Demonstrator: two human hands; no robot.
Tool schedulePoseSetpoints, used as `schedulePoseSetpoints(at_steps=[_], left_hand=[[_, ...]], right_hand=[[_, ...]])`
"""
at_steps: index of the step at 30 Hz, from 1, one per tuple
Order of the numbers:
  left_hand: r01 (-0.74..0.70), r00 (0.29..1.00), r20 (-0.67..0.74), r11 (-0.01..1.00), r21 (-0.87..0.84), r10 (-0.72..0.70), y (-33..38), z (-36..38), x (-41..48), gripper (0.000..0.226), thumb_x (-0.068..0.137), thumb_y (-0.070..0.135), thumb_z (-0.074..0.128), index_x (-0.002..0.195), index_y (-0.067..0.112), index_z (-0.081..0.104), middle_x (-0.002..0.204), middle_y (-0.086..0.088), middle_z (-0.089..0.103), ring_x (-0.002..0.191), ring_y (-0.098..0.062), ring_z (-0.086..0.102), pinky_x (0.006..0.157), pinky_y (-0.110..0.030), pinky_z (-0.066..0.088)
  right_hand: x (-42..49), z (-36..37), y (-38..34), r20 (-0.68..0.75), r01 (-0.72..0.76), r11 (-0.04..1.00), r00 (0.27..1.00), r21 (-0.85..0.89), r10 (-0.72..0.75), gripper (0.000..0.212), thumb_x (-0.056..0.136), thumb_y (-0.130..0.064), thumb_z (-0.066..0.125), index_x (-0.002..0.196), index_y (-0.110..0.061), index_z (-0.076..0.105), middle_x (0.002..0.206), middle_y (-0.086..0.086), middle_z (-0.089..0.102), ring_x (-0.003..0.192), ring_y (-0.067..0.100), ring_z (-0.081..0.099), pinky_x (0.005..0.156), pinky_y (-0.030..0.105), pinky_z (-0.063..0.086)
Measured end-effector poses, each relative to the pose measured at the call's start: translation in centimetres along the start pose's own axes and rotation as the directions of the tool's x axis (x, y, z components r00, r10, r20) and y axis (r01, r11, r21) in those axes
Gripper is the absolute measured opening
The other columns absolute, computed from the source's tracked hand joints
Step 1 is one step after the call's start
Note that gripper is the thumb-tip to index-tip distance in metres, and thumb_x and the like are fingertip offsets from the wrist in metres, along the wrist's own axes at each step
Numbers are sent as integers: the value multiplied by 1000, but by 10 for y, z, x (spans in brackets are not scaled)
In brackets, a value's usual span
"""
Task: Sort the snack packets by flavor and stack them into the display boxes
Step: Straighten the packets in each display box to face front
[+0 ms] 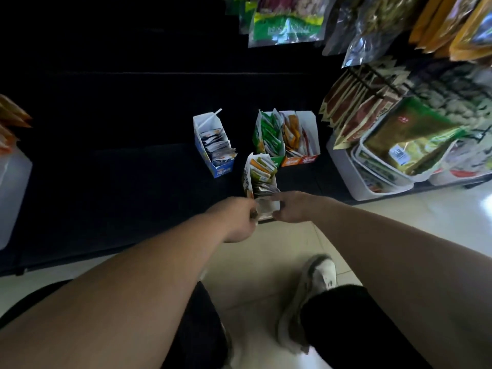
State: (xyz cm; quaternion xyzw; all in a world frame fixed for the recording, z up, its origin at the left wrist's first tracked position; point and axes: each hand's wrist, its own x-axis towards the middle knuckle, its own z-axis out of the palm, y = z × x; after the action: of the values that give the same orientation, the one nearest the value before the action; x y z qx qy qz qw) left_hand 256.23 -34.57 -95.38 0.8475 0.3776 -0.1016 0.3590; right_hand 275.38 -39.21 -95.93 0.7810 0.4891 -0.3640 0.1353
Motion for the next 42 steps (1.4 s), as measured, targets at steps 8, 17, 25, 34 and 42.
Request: schedulePoseSetpoints(at_steps=[8,17,25,34,42], left_hand=[[117,984,100,957,265,-148,-28,-27,37,28,99,37,61,120,21,68,119,-2,67,105,-23,64,95,-41,57],[72,996,-72,984,164,-61,-6,-6,126,27,96,41,67,116,23,64,113,-1,66,102,-23,63,89,-43,57],[149,952,-259,986,-80,-165,-15,12,153,28,85,48,80,75,25,68,78,4,70,78,-19,69,72,-40,61],[108,940,-282,954,-278,-189,8,26,150,24,85,36,84,72,24,69,72,2,69,69,-20,68,67,-41,62],[94,935,-289,931,-354,-204,3,35,141,21,91,39,77,76,26,68,75,1,72,75,-20,74,64,-43,64]], right_hand=[[42,-19,24,-147,152,988,977,-40,-156,31,99,-33,60,130,-36,60,138,2,57,122,27,58,100,39,52],[99,-41,53,-205,355,933,919,61,-336,24,99,-18,61,99,-41,66,117,-8,57,106,15,58,79,18,46],[101,-39,76,-185,404,845,914,349,-361,28,100,-12,64,120,-26,77,104,-19,63,90,-5,58,70,-3,41],[97,-17,89,-294,337,861,927,381,-233,15,96,-25,69,109,-26,77,100,-11,70,93,8,66,75,11,46],[91,-12,92,-286,128,805,957,579,53,35,85,-47,81,94,-15,70,91,2,69,81,16,64,61,29,50]])
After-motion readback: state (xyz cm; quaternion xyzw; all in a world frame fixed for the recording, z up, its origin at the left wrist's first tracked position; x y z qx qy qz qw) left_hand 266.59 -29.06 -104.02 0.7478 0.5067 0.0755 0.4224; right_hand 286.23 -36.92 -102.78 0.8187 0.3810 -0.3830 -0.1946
